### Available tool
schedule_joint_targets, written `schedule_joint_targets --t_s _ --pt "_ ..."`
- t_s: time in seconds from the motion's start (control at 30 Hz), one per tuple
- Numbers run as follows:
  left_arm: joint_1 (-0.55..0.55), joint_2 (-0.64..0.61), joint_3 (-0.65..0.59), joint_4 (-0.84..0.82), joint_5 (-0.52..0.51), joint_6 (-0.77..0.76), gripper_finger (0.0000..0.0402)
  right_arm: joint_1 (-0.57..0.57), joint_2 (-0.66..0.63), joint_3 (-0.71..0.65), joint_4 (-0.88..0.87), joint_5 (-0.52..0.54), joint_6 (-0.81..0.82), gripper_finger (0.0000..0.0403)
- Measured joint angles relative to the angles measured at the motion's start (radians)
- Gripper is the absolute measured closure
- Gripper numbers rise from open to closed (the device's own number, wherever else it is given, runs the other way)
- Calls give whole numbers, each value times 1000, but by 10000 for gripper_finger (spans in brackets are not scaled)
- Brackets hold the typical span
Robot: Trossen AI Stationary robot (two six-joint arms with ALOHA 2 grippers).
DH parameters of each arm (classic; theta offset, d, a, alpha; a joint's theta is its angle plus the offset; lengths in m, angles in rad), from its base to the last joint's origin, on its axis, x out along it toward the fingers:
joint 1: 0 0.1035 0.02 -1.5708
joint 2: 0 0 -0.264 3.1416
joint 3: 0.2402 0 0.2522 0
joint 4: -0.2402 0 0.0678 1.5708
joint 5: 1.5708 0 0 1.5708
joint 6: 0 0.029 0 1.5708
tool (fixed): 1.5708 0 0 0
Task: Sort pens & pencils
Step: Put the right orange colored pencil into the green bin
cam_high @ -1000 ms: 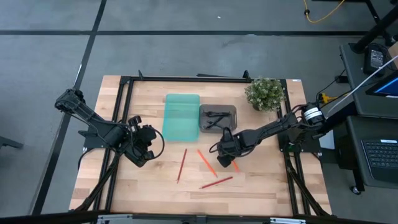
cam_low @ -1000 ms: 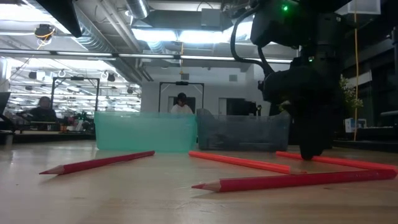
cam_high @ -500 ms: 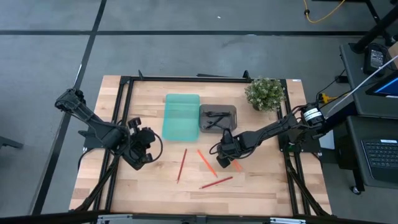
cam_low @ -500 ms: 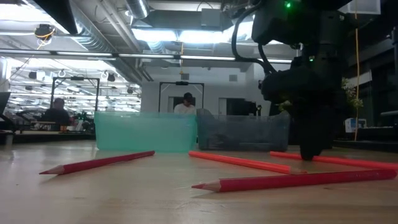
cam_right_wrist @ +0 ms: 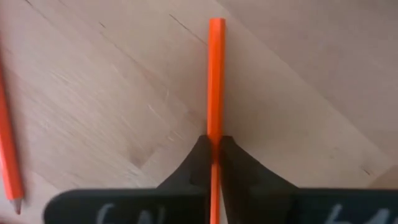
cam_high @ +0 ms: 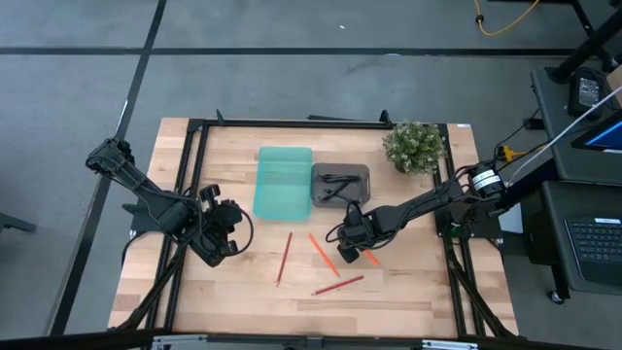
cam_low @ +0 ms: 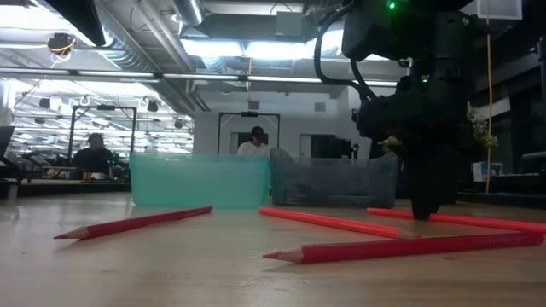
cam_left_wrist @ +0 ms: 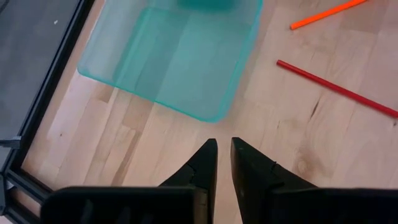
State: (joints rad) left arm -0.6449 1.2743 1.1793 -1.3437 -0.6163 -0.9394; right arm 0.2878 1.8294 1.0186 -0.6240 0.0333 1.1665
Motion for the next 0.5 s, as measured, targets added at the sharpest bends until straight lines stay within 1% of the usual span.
schedule_joint_targets --t_s 0.17,0.37,0.5 --pt "0 0 0 0 0 0 360 12 7 48 -47 17 -18 391" --pt "0 0 0 2 0 0 360 28 9 61 -32 11 -7 392" --pt "0 0 0 3 0 0 360 40 6 67 -22 -4 4 401"
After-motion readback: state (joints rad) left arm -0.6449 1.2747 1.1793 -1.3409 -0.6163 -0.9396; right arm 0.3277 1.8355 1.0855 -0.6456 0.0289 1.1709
